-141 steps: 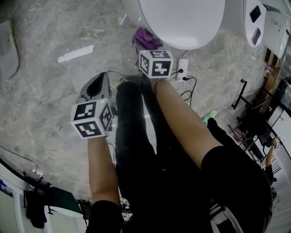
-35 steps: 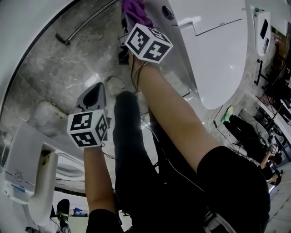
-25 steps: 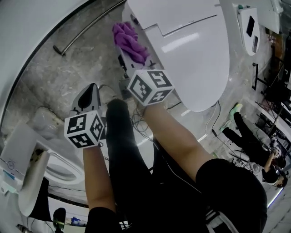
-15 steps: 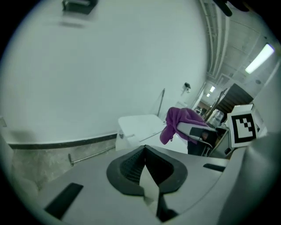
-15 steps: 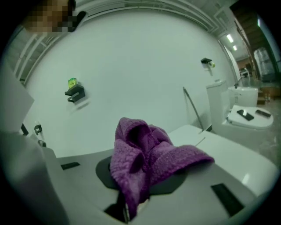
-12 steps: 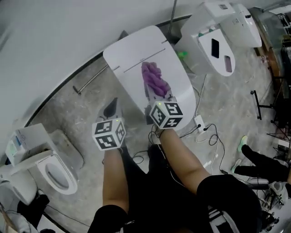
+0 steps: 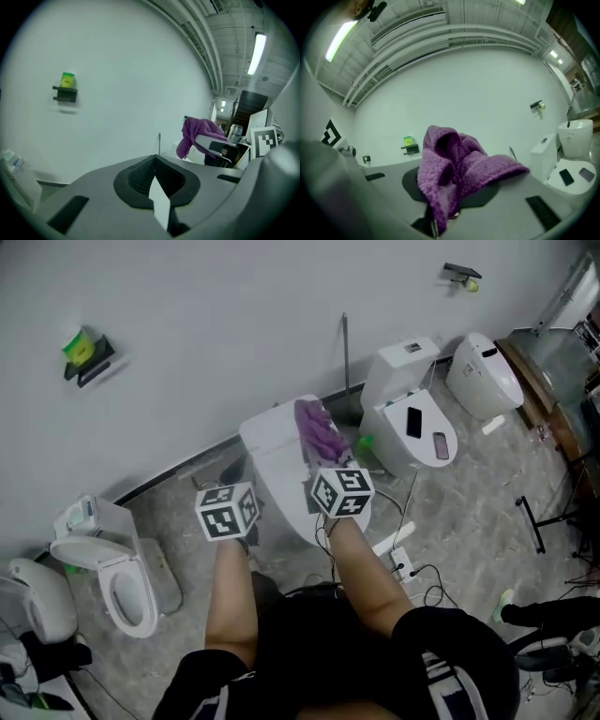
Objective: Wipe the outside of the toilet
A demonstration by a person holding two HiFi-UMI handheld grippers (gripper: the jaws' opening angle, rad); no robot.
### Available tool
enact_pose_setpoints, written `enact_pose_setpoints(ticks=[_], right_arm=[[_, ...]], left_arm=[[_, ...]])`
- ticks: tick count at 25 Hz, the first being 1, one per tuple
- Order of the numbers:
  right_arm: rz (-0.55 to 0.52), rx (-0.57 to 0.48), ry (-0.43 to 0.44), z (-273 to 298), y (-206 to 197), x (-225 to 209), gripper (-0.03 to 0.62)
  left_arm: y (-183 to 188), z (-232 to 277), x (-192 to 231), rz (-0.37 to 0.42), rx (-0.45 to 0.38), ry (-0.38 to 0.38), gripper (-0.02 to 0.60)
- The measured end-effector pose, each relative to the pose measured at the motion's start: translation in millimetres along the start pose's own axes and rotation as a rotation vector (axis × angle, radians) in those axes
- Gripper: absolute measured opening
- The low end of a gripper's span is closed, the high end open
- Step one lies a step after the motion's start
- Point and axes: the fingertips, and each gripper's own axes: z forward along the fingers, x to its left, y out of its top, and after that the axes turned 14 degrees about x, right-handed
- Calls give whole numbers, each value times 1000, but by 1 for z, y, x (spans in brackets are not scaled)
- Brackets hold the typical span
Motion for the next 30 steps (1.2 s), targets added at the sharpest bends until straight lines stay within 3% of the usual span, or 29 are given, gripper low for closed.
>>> enact_pose_setpoints(ticks=[6,10,14,20,30], right_arm=[[-37,-91,45,-35,79,40,83],[-124,-114,49,-41,106,69,81],[-143,-132,39,-45,124,87,83],[-224,-157,-61,-44,134,100,83],[-244,-152,-59,-23,121,141,83]], left_arm=[[37,-51,-36,76,-3,-9,6],[65,-73,-34,113,-45,-9,6],[85,-93,-25,136,-77,-11,6],[82,-90,-7,153,-47,-36,6],[89,-103,34,171,-73,-80,6]])
